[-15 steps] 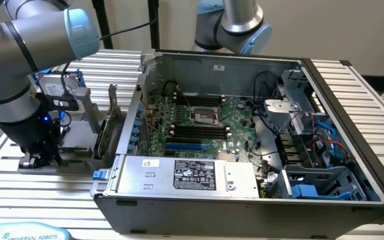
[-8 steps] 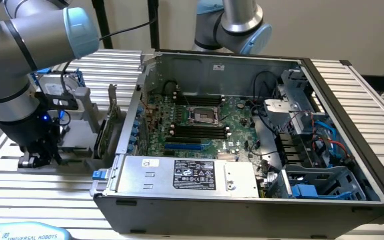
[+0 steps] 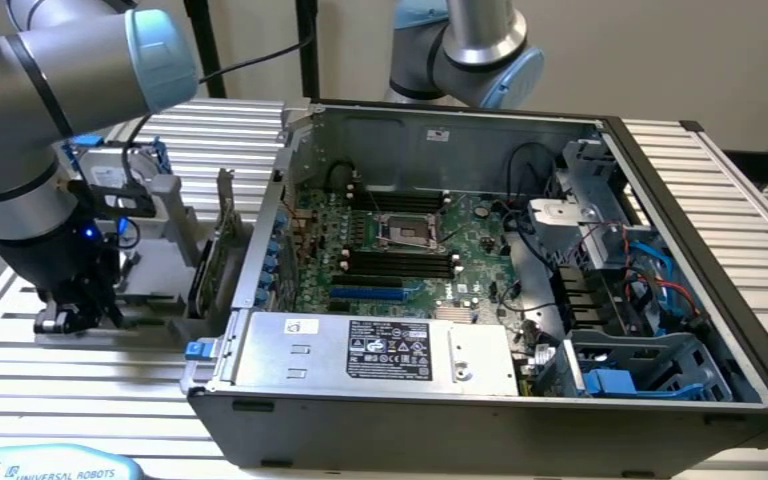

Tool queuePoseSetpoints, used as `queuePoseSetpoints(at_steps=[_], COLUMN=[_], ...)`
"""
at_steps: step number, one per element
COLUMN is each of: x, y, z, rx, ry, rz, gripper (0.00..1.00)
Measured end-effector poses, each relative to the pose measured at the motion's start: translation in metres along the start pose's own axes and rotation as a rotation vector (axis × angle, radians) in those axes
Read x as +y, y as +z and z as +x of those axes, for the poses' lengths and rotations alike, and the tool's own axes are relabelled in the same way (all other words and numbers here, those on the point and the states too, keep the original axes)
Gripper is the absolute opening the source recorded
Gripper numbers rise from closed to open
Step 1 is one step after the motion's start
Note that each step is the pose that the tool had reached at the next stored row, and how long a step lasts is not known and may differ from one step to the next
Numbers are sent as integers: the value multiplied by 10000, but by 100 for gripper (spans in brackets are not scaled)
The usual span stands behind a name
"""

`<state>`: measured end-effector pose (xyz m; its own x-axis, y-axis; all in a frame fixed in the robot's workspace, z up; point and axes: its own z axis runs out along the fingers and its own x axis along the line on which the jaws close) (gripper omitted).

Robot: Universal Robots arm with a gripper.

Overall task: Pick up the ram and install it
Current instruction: 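Pick up the ram and move it above insertion slot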

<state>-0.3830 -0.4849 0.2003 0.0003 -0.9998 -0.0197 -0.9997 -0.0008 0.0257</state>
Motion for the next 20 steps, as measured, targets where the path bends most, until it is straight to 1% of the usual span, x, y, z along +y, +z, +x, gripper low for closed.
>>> queuePoseSetpoints(at_steps=[6, 13, 17, 20], x=[1, 4, 6, 9], y=[-64, -171, -252, -342], z=[-8, -14, -19, -23], rx=[-5, -10, -12, -14], ry=[39, 61, 69, 74], rz=[1, 1, 1, 1], gripper=[13, 13, 13, 13])
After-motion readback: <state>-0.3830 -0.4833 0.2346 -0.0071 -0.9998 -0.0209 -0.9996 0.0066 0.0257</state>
